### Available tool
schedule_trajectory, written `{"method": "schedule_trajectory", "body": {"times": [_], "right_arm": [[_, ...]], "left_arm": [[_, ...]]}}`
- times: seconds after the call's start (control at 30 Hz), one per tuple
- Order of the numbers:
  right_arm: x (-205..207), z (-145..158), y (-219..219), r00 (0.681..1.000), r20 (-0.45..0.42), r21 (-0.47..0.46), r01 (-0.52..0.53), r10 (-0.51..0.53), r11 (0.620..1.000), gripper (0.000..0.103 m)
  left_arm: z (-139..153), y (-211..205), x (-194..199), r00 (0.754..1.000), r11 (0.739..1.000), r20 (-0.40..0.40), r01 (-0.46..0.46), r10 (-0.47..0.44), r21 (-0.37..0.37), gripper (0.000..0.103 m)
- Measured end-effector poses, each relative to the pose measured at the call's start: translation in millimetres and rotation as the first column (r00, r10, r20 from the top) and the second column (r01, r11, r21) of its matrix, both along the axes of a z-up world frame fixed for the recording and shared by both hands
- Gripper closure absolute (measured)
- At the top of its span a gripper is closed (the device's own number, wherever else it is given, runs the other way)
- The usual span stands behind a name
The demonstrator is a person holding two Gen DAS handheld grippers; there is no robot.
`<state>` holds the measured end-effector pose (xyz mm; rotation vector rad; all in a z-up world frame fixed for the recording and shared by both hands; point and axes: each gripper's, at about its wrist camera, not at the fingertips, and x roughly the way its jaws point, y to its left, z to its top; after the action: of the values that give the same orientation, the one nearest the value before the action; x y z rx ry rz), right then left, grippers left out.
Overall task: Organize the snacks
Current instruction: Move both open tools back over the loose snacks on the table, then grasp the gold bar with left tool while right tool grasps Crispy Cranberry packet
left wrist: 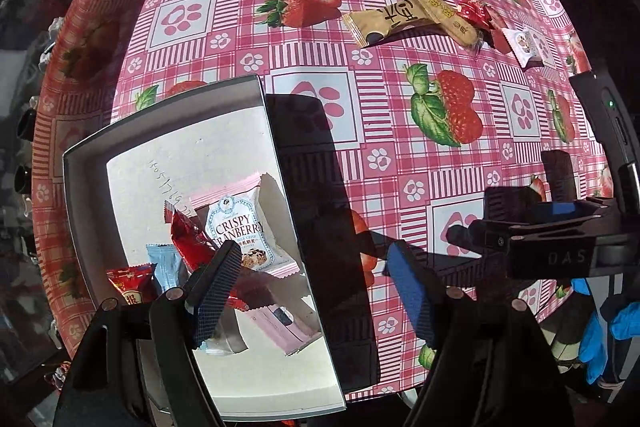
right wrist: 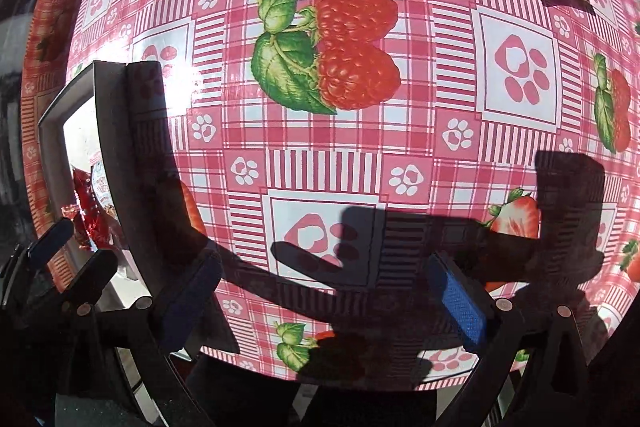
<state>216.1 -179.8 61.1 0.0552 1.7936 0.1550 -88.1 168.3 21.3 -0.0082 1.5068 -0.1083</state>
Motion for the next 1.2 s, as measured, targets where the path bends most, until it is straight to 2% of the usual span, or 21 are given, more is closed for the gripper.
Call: {"method": "schedule_trajectory", "body": {"times": [0.23,0.4,0.57,0.77,0.87,1.0,1.07,1.1,1.13,1.17,1.2], "right_arm": [[7,-9,-79,0.989,-0.021,0.005,0.146,-0.146,0.989,0.0],[34,-4,-137,0.952,0.008,0.035,0.305,-0.305,0.952,0.0],[69,3,-182,0.876,0.055,0.101,0.473,-0.479,0.875,0.0],[112,5,-221,0.747,0.096,0.19,0.635,-0.658,0.749,0.0],[134,0,-223,0.719,0.085,0.2,0.666,-0.69,0.719,0.0],[151,-9,-218,0.71,0.091,0.166,0.681,-0.699,0.713,0.0],[162,-8,-206,0.723,0.118,0.131,0.668,-0.68,0.733,0.0],[165,-7,-201,0.738,0.129,0.122,0.651,-0.662,0.749,0.004],[169,-5,-194,0.758,0.143,0.1,0.628,-0.636,0.772,0.008],[172,-2,-186,0.78,0.162,0.071,0.601,-0.604,0.796,0.02],[174,0,-178,0.804,0.179,0.047,0.569,-0.568,0.821,0.035]], "left_arm": [[6,-50,58,0.991,0.993,0.072,0.104,-0.109,0.062,0.024],[-1,-76,102,0.975,0.975,0.124,0.168,-0.187,0.147,0.024],[-17,-94,138,0.956,0.951,0.147,0.219,-0.254,0.217,0.024],[-37,-100,168,0.946,0.936,0.138,0.253,-0.292,0.246,0.024],[-47,-100,177,0.946,0.934,0.116,0.27,-0.302,0.234,0.024],[-60,-99,185,0.947,0.932,0.085,0.284,-0.309,0.227,0.024],[-61,-94,189,0.955,0.945,0.088,0.264,-0.285,0.194,0.024],[-61,-91,190,0.959,0.952,0.083,0.252,-0.27,0.174,0.026],[-62,-88,192,0.964,0.961,0.079,0.242,-0.253,0.133,0.036],[-62,-85,193,0.968,0.969,0.072,0.233,-0.239,0.089,0.041],[-61,-84,194,0.971,0.972,0.07,0.226,-0.23,0.069,0.051]]}}
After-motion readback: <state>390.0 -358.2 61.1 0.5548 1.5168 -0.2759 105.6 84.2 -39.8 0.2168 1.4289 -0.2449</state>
